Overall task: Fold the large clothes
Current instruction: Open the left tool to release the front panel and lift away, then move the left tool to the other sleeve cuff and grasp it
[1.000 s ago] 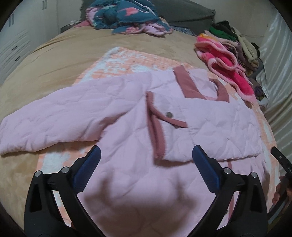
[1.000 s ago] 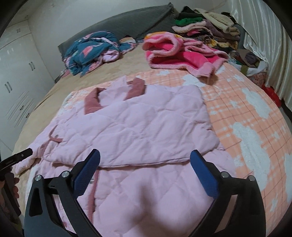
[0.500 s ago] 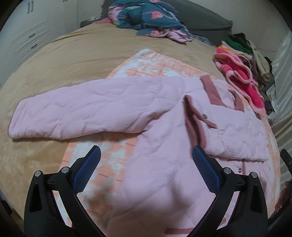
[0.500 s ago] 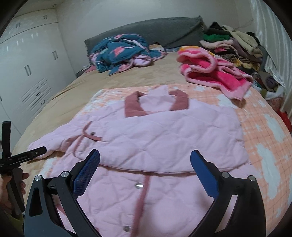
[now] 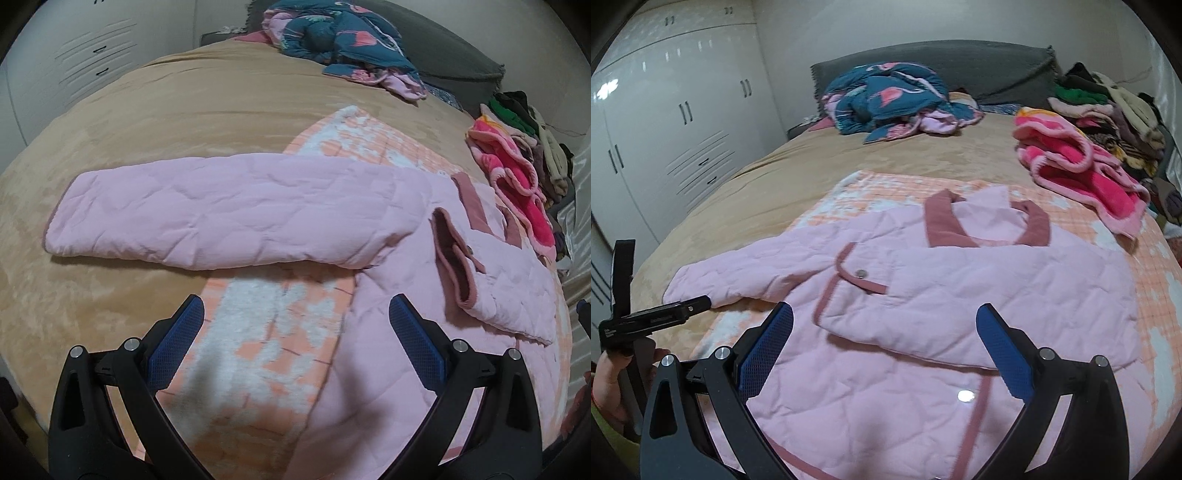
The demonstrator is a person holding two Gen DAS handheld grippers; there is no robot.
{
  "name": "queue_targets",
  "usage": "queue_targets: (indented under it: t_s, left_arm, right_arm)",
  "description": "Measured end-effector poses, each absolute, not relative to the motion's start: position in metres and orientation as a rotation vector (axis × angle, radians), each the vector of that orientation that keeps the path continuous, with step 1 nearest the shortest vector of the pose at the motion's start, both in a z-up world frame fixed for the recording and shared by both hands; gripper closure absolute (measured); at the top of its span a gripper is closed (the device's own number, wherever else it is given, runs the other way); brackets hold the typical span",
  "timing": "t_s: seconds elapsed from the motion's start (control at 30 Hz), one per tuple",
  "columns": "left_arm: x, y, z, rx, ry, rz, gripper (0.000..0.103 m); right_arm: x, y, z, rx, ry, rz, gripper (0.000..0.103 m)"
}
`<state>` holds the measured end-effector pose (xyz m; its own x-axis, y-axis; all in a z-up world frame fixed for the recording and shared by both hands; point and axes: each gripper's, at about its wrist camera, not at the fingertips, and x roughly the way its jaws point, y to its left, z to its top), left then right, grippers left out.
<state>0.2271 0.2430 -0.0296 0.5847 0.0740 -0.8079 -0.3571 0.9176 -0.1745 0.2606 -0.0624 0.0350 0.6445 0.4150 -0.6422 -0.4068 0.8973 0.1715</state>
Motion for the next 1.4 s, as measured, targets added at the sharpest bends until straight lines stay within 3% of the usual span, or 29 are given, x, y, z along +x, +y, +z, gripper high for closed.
queue_targets:
  t_s: [0.9,1.4]
  left_arm:
    - [0.202,0.356,-0.075,-0.563,0.920,0.400,0.009]
    - [0.204,0.407,-0.105,-0.697,0.904,0.479,0.009]
  right_arm:
    - [0.271,0.065,0.004,-0.137,0.792,0.595,0.004]
    - [0.275,0.076,-0.023,-0.131,0.835,0.598,0.004]
